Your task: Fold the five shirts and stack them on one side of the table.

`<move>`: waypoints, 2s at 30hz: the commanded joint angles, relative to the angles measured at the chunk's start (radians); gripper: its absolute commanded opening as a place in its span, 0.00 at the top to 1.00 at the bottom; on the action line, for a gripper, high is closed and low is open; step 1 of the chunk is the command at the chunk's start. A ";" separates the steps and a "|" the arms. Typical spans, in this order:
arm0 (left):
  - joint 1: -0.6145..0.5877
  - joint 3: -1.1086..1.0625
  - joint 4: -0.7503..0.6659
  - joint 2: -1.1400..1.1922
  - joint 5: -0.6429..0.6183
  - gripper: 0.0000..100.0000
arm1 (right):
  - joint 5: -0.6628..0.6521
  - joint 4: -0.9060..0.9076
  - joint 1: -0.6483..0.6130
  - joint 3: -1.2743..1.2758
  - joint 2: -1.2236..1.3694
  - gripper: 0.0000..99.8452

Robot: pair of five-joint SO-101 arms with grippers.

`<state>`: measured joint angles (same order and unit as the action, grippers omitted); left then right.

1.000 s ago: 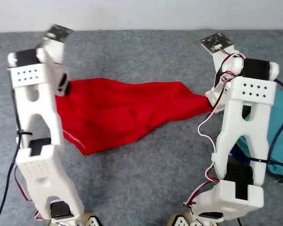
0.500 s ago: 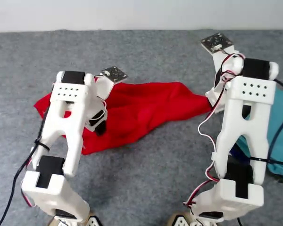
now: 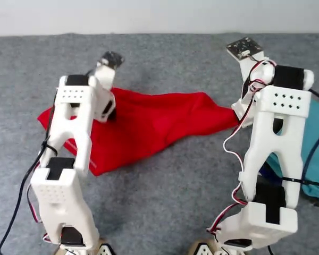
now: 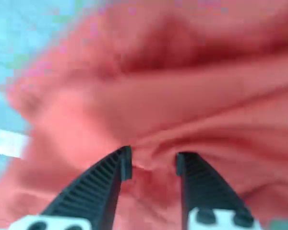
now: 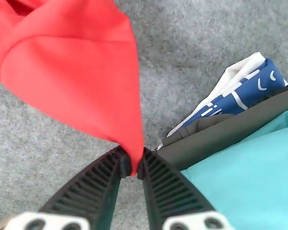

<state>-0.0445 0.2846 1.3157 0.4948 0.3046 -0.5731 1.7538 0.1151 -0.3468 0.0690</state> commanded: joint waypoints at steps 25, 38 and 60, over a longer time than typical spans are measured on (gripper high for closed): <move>0.114 0.176 0.440 -0.201 0.175 0.86 | 0.000 0.031 -0.062 -0.003 0.002 0.99; 0.011 -0.136 0.278 -0.107 0.233 0.79 | 0.000 0.036 -0.058 -0.003 0.033 0.99; 0.021 -0.102 0.238 0.080 0.232 0.99 | 0.000 0.038 -0.056 -0.003 0.050 0.99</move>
<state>-0.0261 0.1465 1.4922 0.5838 0.5286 -0.5731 1.7538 0.0629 -0.3468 0.1243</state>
